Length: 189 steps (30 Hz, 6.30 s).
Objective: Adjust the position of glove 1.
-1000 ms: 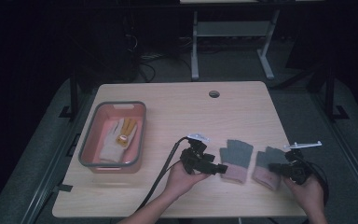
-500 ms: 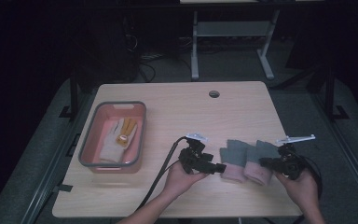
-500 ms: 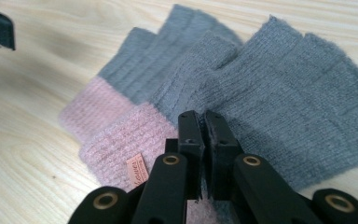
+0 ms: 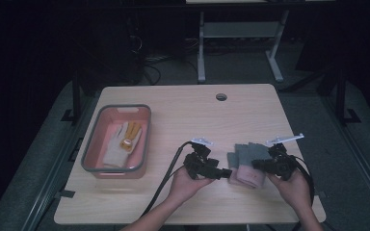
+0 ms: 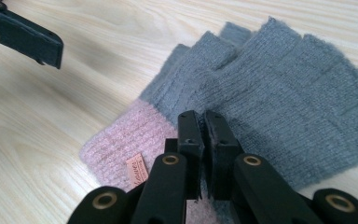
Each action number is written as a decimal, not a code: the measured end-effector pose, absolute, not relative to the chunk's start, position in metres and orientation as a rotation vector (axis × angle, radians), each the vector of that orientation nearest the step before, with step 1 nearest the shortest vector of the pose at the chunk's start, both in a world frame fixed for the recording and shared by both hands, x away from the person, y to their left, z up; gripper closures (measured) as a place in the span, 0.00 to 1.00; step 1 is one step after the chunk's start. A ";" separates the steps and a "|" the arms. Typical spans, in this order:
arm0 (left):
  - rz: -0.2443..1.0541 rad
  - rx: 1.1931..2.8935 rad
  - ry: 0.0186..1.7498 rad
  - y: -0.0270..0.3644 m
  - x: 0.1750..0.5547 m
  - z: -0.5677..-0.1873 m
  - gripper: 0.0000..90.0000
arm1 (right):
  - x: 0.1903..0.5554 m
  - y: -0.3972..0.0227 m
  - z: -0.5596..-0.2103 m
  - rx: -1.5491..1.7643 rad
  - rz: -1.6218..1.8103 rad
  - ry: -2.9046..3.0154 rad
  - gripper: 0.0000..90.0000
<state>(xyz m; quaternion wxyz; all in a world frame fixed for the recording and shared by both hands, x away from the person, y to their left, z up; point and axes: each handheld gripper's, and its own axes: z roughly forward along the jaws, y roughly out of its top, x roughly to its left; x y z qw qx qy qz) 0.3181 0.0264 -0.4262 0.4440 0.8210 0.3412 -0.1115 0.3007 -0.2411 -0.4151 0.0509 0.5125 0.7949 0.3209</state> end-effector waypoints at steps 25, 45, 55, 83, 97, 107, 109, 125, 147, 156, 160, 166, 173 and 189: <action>-0.326 2.059 0.899 0.009 0.325 -0.444 0.34 | 0.317 -0.226 -0.432 1.587 0.982 2.471 0.88; -0.365 2.075 0.970 -0.010 0.332 -0.459 0.41 | 0.308 -0.266 -0.435 1.765 1.124 2.330 0.58; -0.375 2.089 0.990 -0.016 0.333 -0.465 0.42 | 0.307 -0.275 -0.454 1.861 1.164 2.309 0.55; -0.394 2.066 1.002 -0.018 0.337 -0.470 0.63 | 0.312 -0.269 -0.470 1.991 1.259 2.245 0.76; -0.392 2.017 0.996 -0.012 0.337 -0.467 0.72 | 0.313 -0.271 -0.467 1.980 1.348 2.262 0.87; -0.409 1.986 1.006 0.000 0.340 -0.463 0.73 | 0.316 -0.263 -0.456 1.949 1.346 2.277 0.88; -0.405 1.992 1.000 0.001 0.340 -0.463 0.73 | 0.316 -0.262 -0.454 1.949 1.349 2.275 0.88; -0.365 1.960 0.998 0.026 0.340 -0.445 0.73 | 0.322 -0.241 -0.435 1.906 1.393 2.285 0.88; -0.305 1.932 0.997 0.068 0.339 -0.417 0.73 | 0.335 -0.201 -0.405 1.804 1.450 2.342 0.88; -0.284 1.915 1.003 0.087 0.338 -0.408 0.72 | 0.341 -0.185 -0.397 1.786 1.474 2.362 0.87; -0.277 1.919 1.007 0.096 0.339 -0.404 0.72 | 0.345 -0.177 -0.396 1.780 1.484 2.376 0.87; -0.258 1.900 1.010 0.108 0.340 -0.399 0.72 | 0.350 -0.166 -0.388 1.750 1.484 2.394 0.87; -0.236 1.885 1.012 0.124 0.340 -0.391 0.72 | 0.355 -0.152 -0.379 1.726 1.500 2.409 0.87; -0.197 1.856 1.038 0.153 0.339 -0.380 0.72 | 0.366 -0.119 -0.362 1.648 1.502 2.460 0.87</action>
